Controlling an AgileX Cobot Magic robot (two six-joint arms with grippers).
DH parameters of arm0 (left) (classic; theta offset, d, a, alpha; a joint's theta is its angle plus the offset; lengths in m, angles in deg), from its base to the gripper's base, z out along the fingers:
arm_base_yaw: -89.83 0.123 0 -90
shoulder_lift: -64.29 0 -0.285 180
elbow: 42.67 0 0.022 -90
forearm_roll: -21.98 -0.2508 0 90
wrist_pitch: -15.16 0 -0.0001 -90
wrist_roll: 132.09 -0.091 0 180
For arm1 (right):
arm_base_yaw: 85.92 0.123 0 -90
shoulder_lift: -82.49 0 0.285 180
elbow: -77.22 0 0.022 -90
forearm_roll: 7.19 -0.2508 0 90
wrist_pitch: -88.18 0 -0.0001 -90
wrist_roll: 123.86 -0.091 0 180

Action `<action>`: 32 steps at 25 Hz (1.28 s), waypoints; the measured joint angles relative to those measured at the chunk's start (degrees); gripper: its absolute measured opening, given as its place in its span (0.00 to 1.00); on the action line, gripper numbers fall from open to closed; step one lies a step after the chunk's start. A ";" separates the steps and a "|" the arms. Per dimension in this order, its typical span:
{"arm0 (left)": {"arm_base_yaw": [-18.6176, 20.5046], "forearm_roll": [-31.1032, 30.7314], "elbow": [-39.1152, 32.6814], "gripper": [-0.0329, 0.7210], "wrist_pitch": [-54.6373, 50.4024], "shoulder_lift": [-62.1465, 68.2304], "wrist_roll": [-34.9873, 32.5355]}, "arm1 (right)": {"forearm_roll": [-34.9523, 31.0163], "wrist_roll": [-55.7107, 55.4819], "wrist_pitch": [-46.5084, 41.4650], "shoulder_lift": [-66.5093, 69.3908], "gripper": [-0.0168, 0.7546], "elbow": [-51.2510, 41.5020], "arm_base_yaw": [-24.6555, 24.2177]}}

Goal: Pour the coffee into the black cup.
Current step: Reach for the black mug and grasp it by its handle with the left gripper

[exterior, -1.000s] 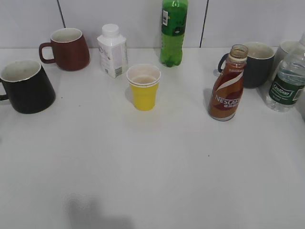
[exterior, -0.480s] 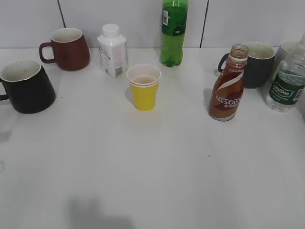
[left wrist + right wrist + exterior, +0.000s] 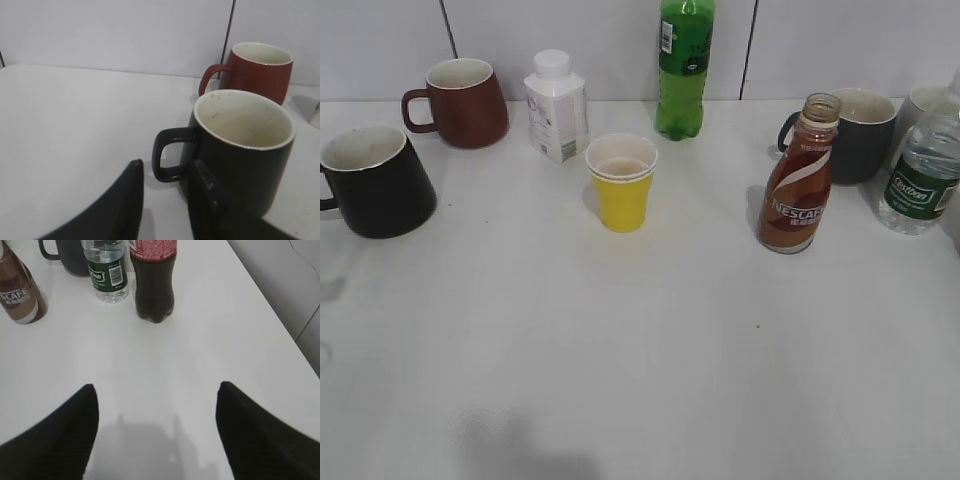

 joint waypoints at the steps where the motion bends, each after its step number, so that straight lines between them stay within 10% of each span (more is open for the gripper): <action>1: 0.00 -0.21 0.00 0.36 1.58 1.21 0.02 | 0.00 0.00 0.00 0.00 0.76 0.00 0.00; 11: 0.00 -6.33 0.00 0.37 14.53 15.45 0.31 | 0.00 0.00 0.00 0.00 0.76 0.00 0.00; 19: 0.00 -1.02 0.26 0.66 19.39 22.15 1.81 | 0.00 0.00 0.00 0.00 0.76 0.00 0.00; 32: 0.00 2.54 7.85 0.64 16.72 24.80 1.93 | 0.00 0.00 0.00 0.00 0.76 0.00 0.00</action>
